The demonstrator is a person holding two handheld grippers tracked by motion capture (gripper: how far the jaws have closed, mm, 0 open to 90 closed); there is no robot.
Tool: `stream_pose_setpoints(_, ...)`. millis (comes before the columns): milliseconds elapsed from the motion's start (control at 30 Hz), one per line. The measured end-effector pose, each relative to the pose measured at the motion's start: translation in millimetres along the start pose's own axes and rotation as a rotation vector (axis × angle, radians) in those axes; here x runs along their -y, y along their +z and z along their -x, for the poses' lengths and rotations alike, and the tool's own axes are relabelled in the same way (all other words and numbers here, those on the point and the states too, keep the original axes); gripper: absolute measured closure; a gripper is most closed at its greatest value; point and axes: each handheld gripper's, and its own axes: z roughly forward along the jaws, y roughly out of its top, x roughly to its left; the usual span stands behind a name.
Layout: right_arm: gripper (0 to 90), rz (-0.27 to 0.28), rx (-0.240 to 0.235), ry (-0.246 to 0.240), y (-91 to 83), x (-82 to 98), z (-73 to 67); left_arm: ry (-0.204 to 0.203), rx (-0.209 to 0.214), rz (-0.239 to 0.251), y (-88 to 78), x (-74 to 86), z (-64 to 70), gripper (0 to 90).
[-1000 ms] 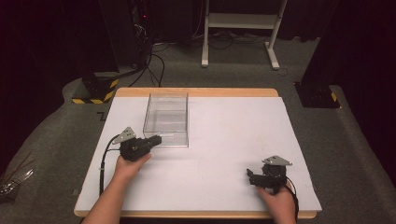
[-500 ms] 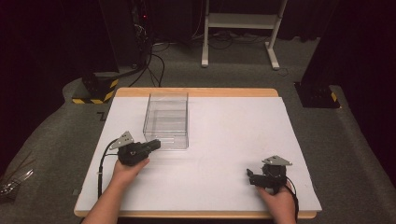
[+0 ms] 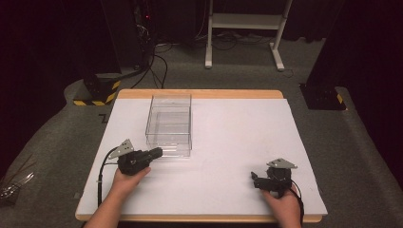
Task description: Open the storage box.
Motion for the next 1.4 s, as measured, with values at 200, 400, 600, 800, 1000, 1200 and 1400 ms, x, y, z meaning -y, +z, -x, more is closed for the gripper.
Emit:
stream_pose_setpoints(200,10.7,0.0,-0.001,0.0,0.0,-0.1,0.1,0.003,0.019,-0.003,-6.5,4.0,6.5,83.1)
stream_pose_setpoints(400,10.8,0.0,-0.001,0.001,0.0,-0.1,0.2,0.009,0.031,-0.013,-12.0,6.3,12.8,83.3)
stream_pose_setpoints(600,10.7,-0.001,-0.002,0.001,0.0,-0.1,0.1,0.012,0.043,-0.022,-17.3,9.1,19.3,83.5)
stream_pose_setpoints(800,10.7,-0.001,-0.002,0.002,0.0,-0.1,0.1,0.007,0.063,-0.038,-23.3,11.4,26.4,83.8)
stream_pose_setpoints(1000,10.7,0.0,-0.001,0.001,0.0,-0.1,0.2,0.011,0.082,-0.05,-28.7,15.5,33.6,84.0)
stream_pose_setpoints(1200,10.7,-0.001,-0.002,0.001,0.0,-0.1,0.1,0.016,0.1,-0.074,-32.5,18.8,39.3,84.3)
stream_pose_setpoints(1400,10.7,-0.001,-0.001,0.001,0.0,-0.1,0.1,0.028,0.119,-0.087,-36.7,20.7,44.1,84.5)
